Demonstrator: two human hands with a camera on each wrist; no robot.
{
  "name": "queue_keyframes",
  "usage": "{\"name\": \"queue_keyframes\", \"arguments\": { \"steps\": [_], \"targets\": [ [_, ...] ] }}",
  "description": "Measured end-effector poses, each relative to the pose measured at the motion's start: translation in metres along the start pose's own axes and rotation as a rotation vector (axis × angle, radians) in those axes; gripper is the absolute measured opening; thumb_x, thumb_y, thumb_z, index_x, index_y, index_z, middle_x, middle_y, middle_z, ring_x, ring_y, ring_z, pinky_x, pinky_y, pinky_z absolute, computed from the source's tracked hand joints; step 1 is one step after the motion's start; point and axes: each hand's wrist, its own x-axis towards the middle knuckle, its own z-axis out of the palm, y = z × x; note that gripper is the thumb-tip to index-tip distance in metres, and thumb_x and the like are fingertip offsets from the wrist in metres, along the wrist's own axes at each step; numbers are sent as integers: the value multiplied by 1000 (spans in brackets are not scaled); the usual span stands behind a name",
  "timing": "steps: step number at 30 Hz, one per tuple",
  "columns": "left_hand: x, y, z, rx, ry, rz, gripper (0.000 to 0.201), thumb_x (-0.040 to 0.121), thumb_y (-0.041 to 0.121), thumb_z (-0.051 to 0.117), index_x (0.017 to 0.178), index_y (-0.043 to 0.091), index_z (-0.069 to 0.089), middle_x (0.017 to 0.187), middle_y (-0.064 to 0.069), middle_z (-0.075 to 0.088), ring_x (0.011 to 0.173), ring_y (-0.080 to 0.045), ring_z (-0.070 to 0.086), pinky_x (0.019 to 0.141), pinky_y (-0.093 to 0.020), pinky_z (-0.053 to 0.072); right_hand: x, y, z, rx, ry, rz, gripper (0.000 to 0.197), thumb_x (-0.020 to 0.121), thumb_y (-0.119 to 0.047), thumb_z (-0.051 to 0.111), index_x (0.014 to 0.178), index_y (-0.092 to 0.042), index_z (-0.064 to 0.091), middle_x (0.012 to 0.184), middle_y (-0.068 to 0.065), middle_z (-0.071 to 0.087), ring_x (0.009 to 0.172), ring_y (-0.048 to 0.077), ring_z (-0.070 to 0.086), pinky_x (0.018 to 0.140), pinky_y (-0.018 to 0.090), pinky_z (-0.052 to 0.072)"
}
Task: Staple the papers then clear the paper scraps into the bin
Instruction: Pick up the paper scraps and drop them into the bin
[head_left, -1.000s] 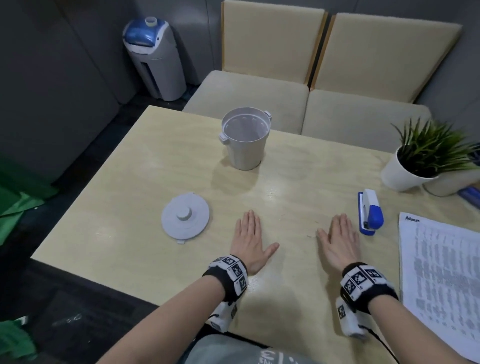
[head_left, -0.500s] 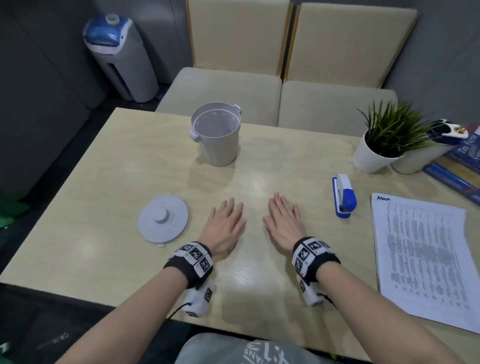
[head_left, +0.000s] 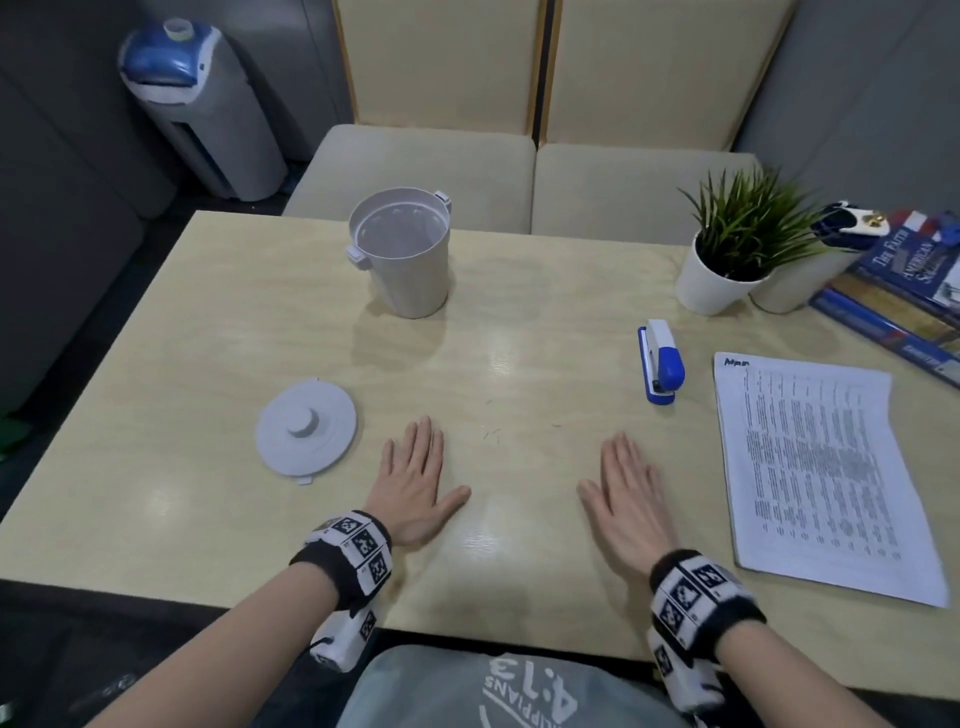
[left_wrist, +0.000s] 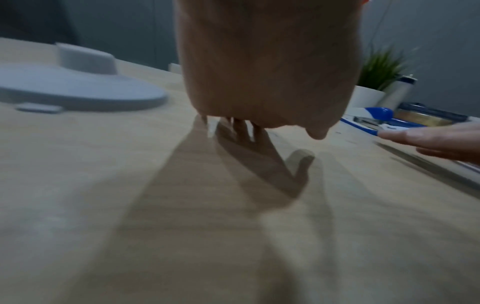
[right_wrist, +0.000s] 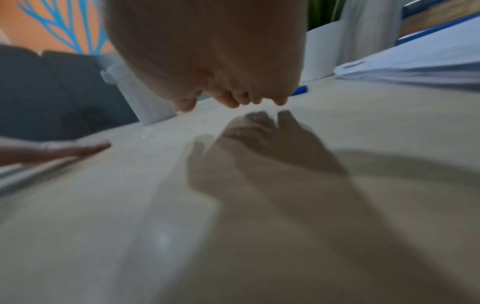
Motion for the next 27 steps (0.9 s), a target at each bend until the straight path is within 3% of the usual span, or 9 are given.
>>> {"name": "queue_keyframes", "arguments": {
  "steps": [5,13,17,19,23,27],
  "targets": [
    [15,37,5,49,24,78,93,84,74,5,143,9,-26,151,-11,-35,142,-28,-30,118,-48,-14,-19,-6,8,-104,-82,-92,70,97,-55,14,149,-18,-15,155,0,-27,143,11,-25,117,37,-14],
    [53,66,-27,-4,67,108,86,91,66,11,149,9,-16,156,-11,-27,145,-27,-23,119,-50,-11,13,-55,20,-195,-32,-183,75,95,-60,9,151,-13,-7,157,4,-21,146,16,-20,117,41,-15],
    [48,46,-59,-88,140,103,68,100,40,23,150,11,-12,158,-14,-19,148,-29,-12,121,-48,-4,31,-63,14,-179,-26,-226,68,97,-54,9,152,-17,-4,157,4,-24,146,18,-20,115,42,-17],
    [41,25,-64,-107,171,75,62,101,31,24,151,14,-9,159,-14,-15,149,-29,-6,121,-48,0,35,-54,6,-112,6,-151,65,98,-50,10,152,-17,-5,158,5,-22,147,18,-19,118,43,-14],
    [26,-8,-55,-146,181,-13,60,101,27,26,152,18,-5,161,-12,-10,150,-27,-1,122,-47,2,33,-40,5,-102,15,-3,71,98,-51,13,151,-9,-8,159,6,-18,148,18,-15,120,45,-9],
    [14,-16,-43,-172,161,-47,61,100,25,28,152,18,-4,161,-12,-9,149,-26,-2,121,-48,2,38,-63,14,-91,-1,-125,72,98,-51,15,152,-10,-8,159,6,-20,148,18,-17,120,45,-10]
  ]
}}
